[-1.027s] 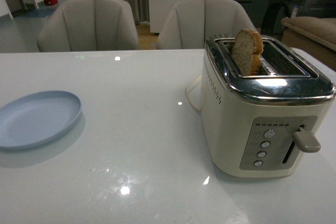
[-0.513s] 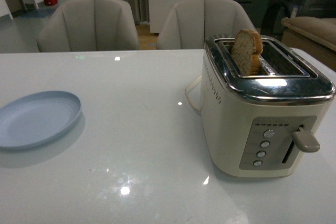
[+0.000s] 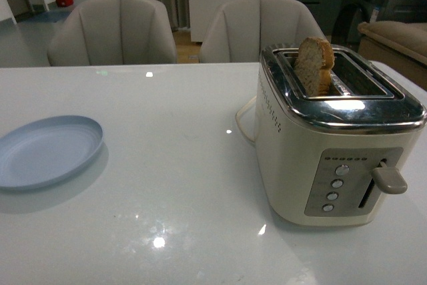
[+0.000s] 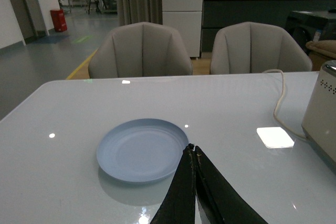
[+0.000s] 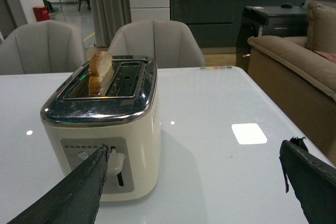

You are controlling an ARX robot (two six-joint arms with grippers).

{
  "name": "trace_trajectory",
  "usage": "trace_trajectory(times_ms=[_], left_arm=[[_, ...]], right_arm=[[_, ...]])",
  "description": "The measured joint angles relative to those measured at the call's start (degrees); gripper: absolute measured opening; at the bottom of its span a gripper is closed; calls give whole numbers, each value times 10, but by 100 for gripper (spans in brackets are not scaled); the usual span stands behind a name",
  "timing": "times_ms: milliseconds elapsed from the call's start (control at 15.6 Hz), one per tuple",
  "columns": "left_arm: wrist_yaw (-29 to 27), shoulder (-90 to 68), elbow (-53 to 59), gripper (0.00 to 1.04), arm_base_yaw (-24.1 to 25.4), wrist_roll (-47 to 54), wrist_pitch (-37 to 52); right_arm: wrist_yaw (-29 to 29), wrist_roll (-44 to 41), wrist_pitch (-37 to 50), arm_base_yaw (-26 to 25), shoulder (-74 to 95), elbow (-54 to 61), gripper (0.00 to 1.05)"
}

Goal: Left arm holds plate, right arm toasts bread

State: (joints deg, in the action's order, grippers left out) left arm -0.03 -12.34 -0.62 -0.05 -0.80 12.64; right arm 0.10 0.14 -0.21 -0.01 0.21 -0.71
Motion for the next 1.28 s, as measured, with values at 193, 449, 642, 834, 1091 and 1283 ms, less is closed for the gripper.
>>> trace_trajectory(times_ms=[193, 449, 642, 834, 1091, 1283], left_arm=[[0, 119, 0, 2, 0, 0, -125], [0, 118, 0, 2, 0, 0, -126], [0, 118, 0, 2, 0, 0, -128], [0, 118, 0, 3, 0, 0, -128], [0, 118, 0, 41, 0, 0, -128], [0, 118, 0, 70, 0, 0, -128]], right_arm=[[0, 0, 0, 0, 0, 0, 98], [-1, 0, 0, 0, 0, 0, 98], [-1, 0, 0, 0, 0, 0, 98], [-1, 0, 0, 0, 0, 0, 98], [-1, 0, 0, 0, 0, 0, 98], [-1, 0, 0, 0, 0, 0, 98]])
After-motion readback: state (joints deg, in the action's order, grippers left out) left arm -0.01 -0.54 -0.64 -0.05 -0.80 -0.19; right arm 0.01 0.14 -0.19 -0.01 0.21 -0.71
